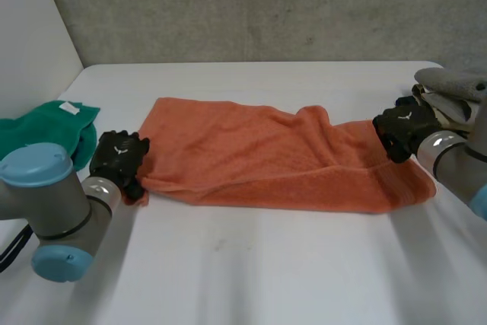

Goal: Fold the laundry.

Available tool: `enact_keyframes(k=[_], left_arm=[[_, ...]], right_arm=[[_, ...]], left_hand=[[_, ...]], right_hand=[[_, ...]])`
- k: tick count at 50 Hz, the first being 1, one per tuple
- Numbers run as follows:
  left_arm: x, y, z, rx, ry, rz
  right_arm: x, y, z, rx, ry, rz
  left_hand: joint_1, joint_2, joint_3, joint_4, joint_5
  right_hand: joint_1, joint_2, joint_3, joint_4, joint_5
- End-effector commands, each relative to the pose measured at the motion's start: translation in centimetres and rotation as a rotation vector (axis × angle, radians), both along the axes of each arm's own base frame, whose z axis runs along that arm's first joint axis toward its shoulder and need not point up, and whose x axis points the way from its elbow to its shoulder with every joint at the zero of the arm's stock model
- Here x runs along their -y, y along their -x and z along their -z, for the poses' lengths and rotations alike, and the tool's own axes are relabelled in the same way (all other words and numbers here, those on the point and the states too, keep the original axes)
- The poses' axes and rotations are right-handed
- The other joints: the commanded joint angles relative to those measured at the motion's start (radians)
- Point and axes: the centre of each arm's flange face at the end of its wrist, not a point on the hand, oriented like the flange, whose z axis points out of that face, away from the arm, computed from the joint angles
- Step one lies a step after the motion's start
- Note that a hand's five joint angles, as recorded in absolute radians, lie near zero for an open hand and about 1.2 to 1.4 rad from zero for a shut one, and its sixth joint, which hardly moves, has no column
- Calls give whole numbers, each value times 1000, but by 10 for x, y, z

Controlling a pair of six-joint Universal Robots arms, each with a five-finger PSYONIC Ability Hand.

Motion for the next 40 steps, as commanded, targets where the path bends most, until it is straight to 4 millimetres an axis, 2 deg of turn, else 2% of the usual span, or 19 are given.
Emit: enact_keyframes(k=[1, 2, 4, 8, 10, 13, 18, 22, 25, 30, 33, 34, 40], left_arm=[[12, -4, 1, 21, 7, -22], [12, -4, 1, 26, 5, -22], [11, -6, 1, 33, -7, -21], [9, -10, 2, 53, -37, -25], [10, -13, 3, 72, -43, -31], [11, -19, -1, 120, -31, -37], [6, -20, -26, 145, 38, -25], [-3, -13, -57, 122, 121, 10], [-12, -8, -73, 116, 156, 36], [-31, 0, -112, 104, 242, 88], [-37, 2, -126, 103, 271, 111], [-40, 3, -135, 101, 289, 125], [-49, 6, -165, 77, 362, 163]], right_arm=[[-11, 10, 3, 8, -78, -20], [-13, 11, 4, 6, -97, -22], [-19, 9, 5, 5, -143, -37], [-22, 6, 4, 18, -166, -44], [-23, 4, 4, 19, -168, -47], [-27, -1, 3, 13, -170, -62], [-35, -14, -2, -6, -146, -89], [-39, -30, -14, -13, -102, -101], [-42, -41, -21, 0, -88, -113], [-53, -67, -34, 46, -126, -170], [-58, -80, -33, 54, -162, -211], [-61, -89, -29, 52, -187, -242], [-66, -108, -9, 22, -271, -302]], left_hand=[[26, 27, 27, 37, 44], [56, 56, 56, 66, 73], [228, 229, 228, 239, 246], [489, 490, 490, 500, 507], [543, 544, 543, 554, 561], [967, 968, 968, 978, 985], [986, 987, 987, 997, 1004], [986, 987, 987, 997, 1004], [986, 987, 987, 997, 1004], [986, 987, 987, 997, 1004], [986, 987, 987, 997, 1004], [986, 987, 987, 997, 1004], [986, 987, 987, 997, 1004]], right_hand=[[262, 222, 211, 201, 221], [212, 172, 161, 151, 171], [-264, -305, -315, -326, -305], [-413, -454, -464, -475, -454], [-420, -460, -471, -481, -461], [-464, -504, -515, -525, -504], [-669, -709, -720, -730, -710], [-860, -900, -911, -921, -901], [-884, -924, -935, -945, -925], [-892, -933, -943, -954, -933], [-887, -927, -938, -948, -928], [-881, -921, -932, -942, -922], [-790, -830, -841, -851, -831]])
